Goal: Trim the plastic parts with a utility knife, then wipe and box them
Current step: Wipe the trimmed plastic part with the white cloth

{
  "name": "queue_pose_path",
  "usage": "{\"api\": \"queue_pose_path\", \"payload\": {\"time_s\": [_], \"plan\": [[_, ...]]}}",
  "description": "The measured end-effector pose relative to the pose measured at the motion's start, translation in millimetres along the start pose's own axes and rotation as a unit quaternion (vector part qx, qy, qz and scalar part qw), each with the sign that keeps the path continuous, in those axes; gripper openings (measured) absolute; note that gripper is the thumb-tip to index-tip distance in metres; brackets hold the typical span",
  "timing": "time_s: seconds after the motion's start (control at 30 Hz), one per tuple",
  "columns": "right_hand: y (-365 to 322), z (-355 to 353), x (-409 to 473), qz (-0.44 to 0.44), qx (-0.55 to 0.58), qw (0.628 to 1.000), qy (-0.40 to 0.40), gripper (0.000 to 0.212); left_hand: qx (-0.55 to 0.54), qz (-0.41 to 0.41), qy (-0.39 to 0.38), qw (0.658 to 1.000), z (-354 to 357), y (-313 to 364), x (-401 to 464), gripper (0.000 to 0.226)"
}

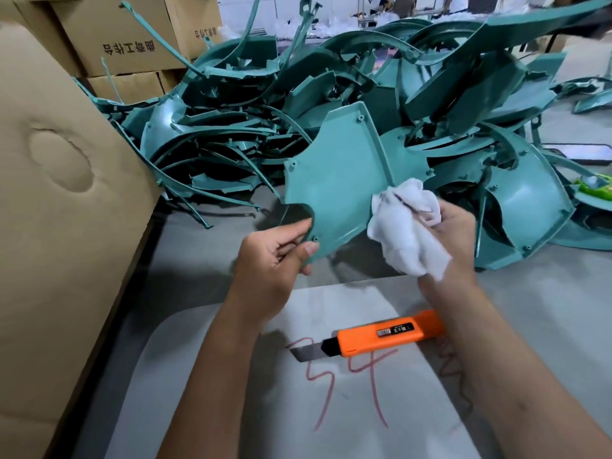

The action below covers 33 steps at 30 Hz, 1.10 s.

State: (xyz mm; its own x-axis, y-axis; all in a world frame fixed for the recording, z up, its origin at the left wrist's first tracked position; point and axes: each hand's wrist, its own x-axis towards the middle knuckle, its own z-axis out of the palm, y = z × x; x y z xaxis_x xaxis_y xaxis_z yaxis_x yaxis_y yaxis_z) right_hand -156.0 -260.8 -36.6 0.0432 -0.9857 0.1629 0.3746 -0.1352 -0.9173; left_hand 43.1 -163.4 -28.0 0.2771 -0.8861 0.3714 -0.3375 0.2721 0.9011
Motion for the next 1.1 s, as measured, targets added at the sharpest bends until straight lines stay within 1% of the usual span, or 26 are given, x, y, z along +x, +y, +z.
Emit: {"api": "queue_pose_path", "payload": {"time_s": [0.03,0.07,0.1,0.17,0.23,0.3,0.33,0.37,0.4,0.43,0.47,0.5,0.53,0.57,0.6,0.63,0.67,0.7,0.73,0.77,0.8,0.83,0.9,0.97,1.03,1.1], "plan": [[-1.0,-4.2,4.4,-0.059,-0.083,0.994,0.038,0.019,0.002,0.001,0.016,1.0,-5.2,-2.3,1.4,0.039],[0.2,-6.2,8.2,-0.102,-0.108,0.987,0.058,0.018,0.003,0.0,0.03,1.0,-10.0,-5.1,2.7,0.041],[-1.2,-7.3,9.3,-0.107,-0.094,0.988,0.059,0.018,0.007,-0.002,0.033,0.999,-13.6,-7.6,3.5,0.043],[-2.3,-7.6,7.4,-0.063,-0.058,0.996,-0.01,0.02,0.028,-0.003,0.006,1.0,-15.6,-8.7,4.0,0.043],[-2.3,-4.1,1.8,-0.038,-0.105,0.991,-0.076,0.022,0.06,0.002,-0.026,0.998,-15.2,-11.5,1.9,0.042],[-2.9,-0.9,-0.5,-0.01,-0.139,0.984,-0.111,0.011,0.087,0.015,-0.018,0.996,-18.0,-12.1,2.5,0.039],[-4.7,2.9,-3.2,-0.005,-0.129,0.985,-0.117,0.006,0.113,0.031,-0.004,0.993,-18.9,-10.7,3.2,0.037],[-4.2,2.5,-2.0,-0.006,-0.116,0.988,-0.107,0.008,0.149,0.064,0.018,0.987,-18.9,-9.6,4.2,0.036],[-3.5,6.2,-4.5,-0.003,-0.092,0.992,-0.089,0.01,0.193,0.106,0.058,0.974,-16.1,-8.1,5.0,0.038],[-3.7,10.6,-6.2,0.0,-0.062,0.996,-0.059,0.01,0.234,0.145,0.121,0.954,-9.9,-6.9,4.7,0.042],[-3.6,15.6,-9.0,0.011,-0.03,0.999,-0.031,0.007,0.246,0.16,0.208,0.933,-1.4,-5.5,3.2,0.046],[-2.7,21.0,-11.5,0.023,0.004,1.0,-0.01,0.003,0.217,0.147,0.287,0.922,9.2,-4.6,-0.6,0.047],[-2.6,25.8,-15.3,0.041,0.034,0.999,0.011,0.002,0.151,0.113,0.333,0.924,20.6,-3.0,-5.1,0.045],[-0.9,30.1,-17.8,0.062,0.065,0.995,0.033,0.007,0.054,0.065,0.329,0.941,31.1,-0.8,-7.3,0.042],[-0.3,33.5,-20.8,0.086,0.09,0.991,0.043,0.013,-0.043,0.008,0.282,0.958,41.6,2.6,-7.5,0.044],[2.4,36.2,-23.8,0.105,0.101,0.989,0.041,0.016,-0.124,-0.04,0.227,0.965,49.7,5.6,-7.8,0.048],[4.1,41.1,-29.1,0.117,0.105,0.987,0.027,0.016,-0.198,-0.073,0.186,0.96,56.3,5.3,-6.4,0.049],[7.4,46.7,-35.6,0.121,0.109,0.987,0.006,0.016,-0.261,-0.099,0.176,0.944,61.6,4.4,-3.9,0.043],[11.3,52.3,-42.6,0.121,0.112,0.986,-0.013,0.019,-0.301,-0.123,0.189,0.927,64.4,4.3,-1.7,0.031],[15.7,56.2,-47.1,0.121,0.104,0.987,-0.025,0.025,-0.317,-0.132,0.204,0.917,64.2,5.0,-1.6,0.019],[18.5,58.1,-49.7,0.121,0.091,0.988,-0.028,0.033,-0.3,-0.123,0.22,0.92,62.0,4.3,-2.5,0.017],[20.6,58.1,-49.2,0.117,0.08,0.989,-0.03,0.037,-0.266,-0.104,0.224,0.932,58.9,2.2,-3.2,0.021],[20.3,53.8,-44.7,0.095,0.076,0.992,-0.038,0.034,-0.206,-0.063,0.196,0.957,51.8,-1.7,-3.2,0.029],[14.8,51.0,-40.8,0.074,0.077,0.994,-0.036,0.027,-0.198,-0.047,0.169,0.964,45.5,-2.6,-1.8,0.034],[8.5,46.2,-37.7,0.061,0.06,0.996,-0.011,0.026,-0.194,-0.02,0.13,0.972,42.9,-2.0,-2.7,0.031],[0.1,39.0,-31.4,0.07,0.064,0.995,0.036,0.025,-0.181,-0.004,0.08,0.98,41.6,-4.9,-7.4,0.03]]}}
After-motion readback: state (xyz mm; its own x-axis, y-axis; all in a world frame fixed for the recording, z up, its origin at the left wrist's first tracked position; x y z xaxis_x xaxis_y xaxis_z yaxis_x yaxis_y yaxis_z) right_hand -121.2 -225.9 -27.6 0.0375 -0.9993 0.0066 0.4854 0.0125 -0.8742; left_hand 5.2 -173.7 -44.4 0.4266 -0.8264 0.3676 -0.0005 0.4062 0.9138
